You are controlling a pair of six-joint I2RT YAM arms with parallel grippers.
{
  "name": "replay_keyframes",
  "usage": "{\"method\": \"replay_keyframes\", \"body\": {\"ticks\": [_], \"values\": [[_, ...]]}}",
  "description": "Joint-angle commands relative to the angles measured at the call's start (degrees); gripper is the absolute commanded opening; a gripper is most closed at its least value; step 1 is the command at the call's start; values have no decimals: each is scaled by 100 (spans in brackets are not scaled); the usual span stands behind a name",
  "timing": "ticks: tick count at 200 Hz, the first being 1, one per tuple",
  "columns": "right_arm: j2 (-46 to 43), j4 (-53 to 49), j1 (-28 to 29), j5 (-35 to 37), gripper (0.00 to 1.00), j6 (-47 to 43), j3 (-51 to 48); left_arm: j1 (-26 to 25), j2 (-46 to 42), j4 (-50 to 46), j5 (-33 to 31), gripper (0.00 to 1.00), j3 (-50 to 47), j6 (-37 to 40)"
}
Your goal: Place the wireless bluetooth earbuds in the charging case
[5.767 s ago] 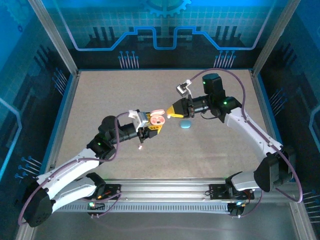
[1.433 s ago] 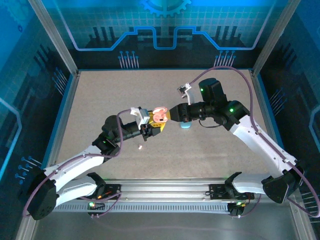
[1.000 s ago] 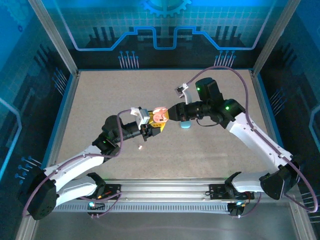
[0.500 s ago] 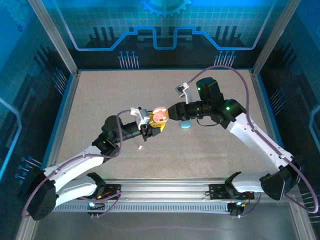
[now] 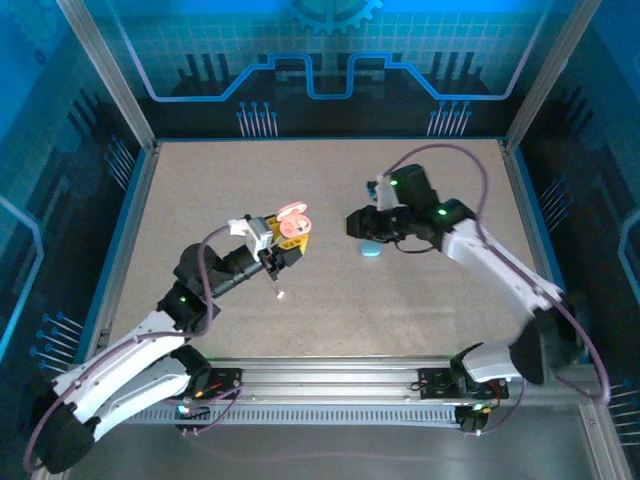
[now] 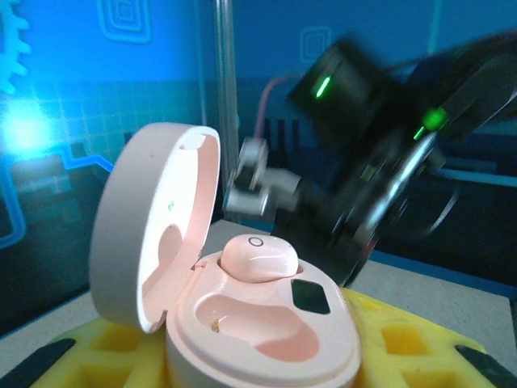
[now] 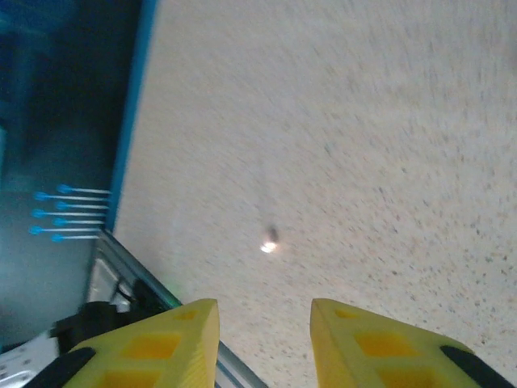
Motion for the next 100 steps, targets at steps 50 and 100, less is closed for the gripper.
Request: {"method": "replay_keyframes", "body": {"ticks": [50, 100], "values": [[3117, -681, 1421, 124, 38, -521, 1913, -17, -645, -900, -125, 32, 553, 260], [4253, -976, 1967, 182, 43, -371, 2813, -22, -746, -1048, -96, 32, 565, 291]]}}
